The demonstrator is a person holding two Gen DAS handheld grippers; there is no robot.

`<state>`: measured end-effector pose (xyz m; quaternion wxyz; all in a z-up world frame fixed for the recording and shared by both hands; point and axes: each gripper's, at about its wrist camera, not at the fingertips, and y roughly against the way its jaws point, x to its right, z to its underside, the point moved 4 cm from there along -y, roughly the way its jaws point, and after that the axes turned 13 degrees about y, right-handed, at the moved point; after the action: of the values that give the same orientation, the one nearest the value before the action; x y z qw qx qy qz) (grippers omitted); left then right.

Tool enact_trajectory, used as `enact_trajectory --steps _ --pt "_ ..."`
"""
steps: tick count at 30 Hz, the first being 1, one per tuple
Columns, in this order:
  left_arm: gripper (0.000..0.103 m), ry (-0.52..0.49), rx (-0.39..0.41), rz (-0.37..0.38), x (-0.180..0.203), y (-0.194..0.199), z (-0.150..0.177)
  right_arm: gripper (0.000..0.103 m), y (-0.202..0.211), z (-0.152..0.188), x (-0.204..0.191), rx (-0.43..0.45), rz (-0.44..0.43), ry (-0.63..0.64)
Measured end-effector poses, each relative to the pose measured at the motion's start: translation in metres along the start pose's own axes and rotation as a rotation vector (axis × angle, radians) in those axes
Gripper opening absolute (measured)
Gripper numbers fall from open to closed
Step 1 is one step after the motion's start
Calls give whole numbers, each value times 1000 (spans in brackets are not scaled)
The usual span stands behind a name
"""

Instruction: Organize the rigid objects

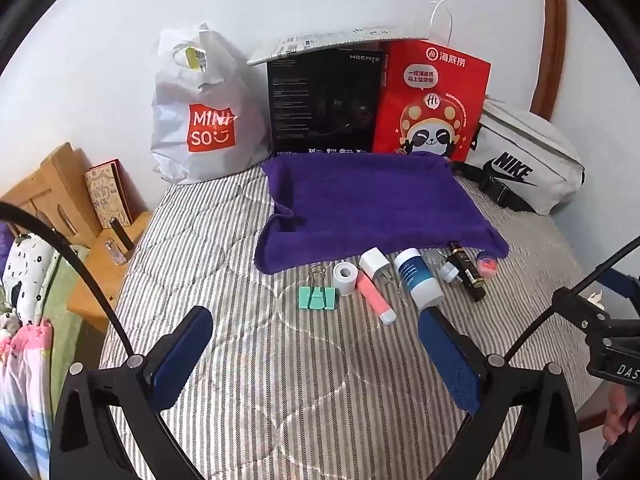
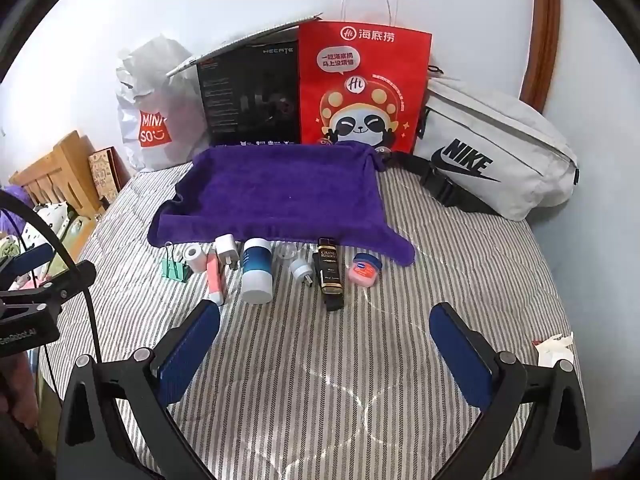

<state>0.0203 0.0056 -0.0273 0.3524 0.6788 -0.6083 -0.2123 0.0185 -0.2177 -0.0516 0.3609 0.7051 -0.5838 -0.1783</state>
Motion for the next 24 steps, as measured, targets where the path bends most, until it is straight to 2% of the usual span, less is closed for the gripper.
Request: enact_trajectory --steps 24 --pt "103 -12 -15 -22 -4 2 -9 103 3 -3 -2 -1 -10 19"
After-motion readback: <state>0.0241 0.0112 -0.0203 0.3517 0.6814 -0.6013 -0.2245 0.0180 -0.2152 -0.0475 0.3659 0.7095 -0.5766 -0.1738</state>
